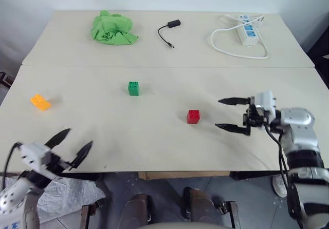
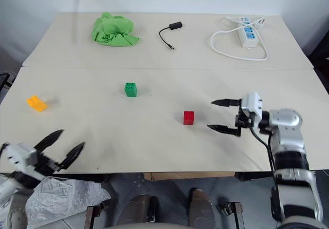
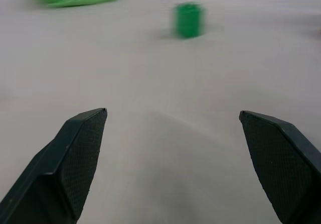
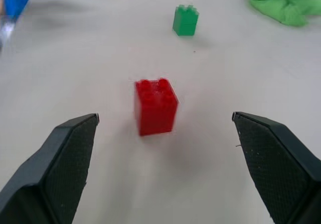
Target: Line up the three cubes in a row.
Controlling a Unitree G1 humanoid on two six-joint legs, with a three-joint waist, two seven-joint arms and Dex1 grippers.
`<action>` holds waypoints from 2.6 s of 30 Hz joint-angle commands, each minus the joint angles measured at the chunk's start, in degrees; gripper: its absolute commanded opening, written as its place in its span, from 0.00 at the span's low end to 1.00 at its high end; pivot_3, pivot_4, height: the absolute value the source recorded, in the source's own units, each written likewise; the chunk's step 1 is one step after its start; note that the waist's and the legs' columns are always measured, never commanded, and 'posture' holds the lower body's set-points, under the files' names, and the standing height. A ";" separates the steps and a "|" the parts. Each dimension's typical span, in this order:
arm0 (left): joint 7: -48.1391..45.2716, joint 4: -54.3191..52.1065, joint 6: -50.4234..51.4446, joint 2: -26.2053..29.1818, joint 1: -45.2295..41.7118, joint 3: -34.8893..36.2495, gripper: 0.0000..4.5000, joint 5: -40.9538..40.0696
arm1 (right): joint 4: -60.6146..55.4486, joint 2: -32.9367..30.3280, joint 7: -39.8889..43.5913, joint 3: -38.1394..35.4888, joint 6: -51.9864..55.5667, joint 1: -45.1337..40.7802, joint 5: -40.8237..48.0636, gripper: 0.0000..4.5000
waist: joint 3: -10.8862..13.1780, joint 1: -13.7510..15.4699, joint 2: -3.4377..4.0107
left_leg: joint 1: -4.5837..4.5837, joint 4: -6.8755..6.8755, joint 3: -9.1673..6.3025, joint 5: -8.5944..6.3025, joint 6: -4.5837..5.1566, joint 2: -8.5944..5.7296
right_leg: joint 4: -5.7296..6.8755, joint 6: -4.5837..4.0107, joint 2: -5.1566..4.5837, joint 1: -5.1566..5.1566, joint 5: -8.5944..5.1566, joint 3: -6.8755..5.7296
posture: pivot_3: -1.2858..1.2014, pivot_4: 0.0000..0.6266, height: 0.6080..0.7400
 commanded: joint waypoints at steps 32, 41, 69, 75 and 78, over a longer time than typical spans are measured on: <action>37.51 4.66 31.10 -14.30 -45.64 -31.62 1.00 17.65 | -24.75 4.97 -17.12 -5.55 7.51 16.27 7.89 0.99 | -0.08 2.70 -0.11 | 0.00 0.06 0.64 0.06 0.01 -0.20 | -0.03 -0.11 0.17 -0.05 0.20 0.08 | 0.52 0.24 1.00; 40.11 14.65 29.84 -19.59 -52.20 -32.52 0.96 20.66 | -26.00 6.20 -19.20 -4.20 7.41 16.21 7.90 1.00 | -0.06 2.71 -0.15 | -0.01 0.07 0.68 0.08 0.02 -0.20 | -0.04 -0.10 0.18 -0.05 0.21 0.07 | 0.52 0.24 1.00; -40.24 59.77 -14.27 -2.41 -70.58 -39.36 0.33 17.93 | -35.16 2.74 -21.11 -12.29 7.96 32.79 10.71 1.00 | -0.05 2.74 -0.17 | -0.06 0.08 0.83 0.07 0.07 -0.24 | -0.10 -0.06 0.21 -0.08 0.23 0.04 | 0.52 0.24 1.00; -44.33 69.86 -19.02 -5.37 -75.17 -41.45 0.33 22.98 | -39.18 2.72 -21.90 -13.52 10.77 38.12 12.72 1.00 | -0.01 2.42 -0.24 | -0.08 0.05 0.92 0.07 0.09 -0.18 | -0.10 -0.04 0.21 -0.16 0.24 0.04 | 0.52 0.24 1.00; -43.09 72.19 -20.60 -6.41 -76.11 -42.02 0.33 25.46 | -39.66 2.69 -22.18 -13.41 10.93 38.73 12.67 1.00 | 0.01 2.54 -0.28 | -0.08 0.06 0.94 0.07 0.12 -0.19 | -0.09 -0.03 0.20 -0.17 0.24 0.07 | 0.52 0.24 1.00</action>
